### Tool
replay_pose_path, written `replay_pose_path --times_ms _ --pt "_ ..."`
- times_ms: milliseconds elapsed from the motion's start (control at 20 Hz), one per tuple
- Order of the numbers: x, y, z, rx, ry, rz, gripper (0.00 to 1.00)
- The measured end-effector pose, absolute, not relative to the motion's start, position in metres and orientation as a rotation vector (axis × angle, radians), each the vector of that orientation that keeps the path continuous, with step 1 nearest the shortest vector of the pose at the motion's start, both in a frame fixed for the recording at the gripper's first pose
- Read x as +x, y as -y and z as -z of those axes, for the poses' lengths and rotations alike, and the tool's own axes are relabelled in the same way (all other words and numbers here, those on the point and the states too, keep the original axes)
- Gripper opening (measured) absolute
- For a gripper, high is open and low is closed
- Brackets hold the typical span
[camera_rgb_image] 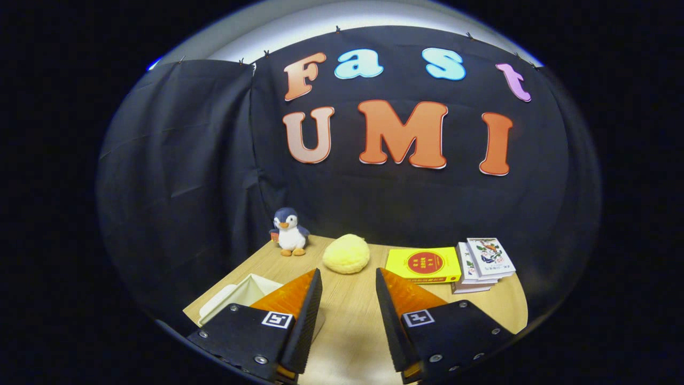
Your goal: Open the storage box then place both shoes into the box .Put the left shoe in first, then the right shoe, with the right side of both shoes facing outward in a uniform manner.
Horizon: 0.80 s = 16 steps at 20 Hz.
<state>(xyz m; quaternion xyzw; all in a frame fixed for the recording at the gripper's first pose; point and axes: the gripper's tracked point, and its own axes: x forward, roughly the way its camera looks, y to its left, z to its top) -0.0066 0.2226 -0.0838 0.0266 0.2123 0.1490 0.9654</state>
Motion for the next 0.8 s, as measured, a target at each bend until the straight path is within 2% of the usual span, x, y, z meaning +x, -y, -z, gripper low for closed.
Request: replay_pose_path --times_ms 300,800 --pt "0.005 -0.135 0.047 0.088 -0.319 -0.202 0.77" --pt "-0.004 -0.016 0.007 0.100 -0.148 0.007 0.79"
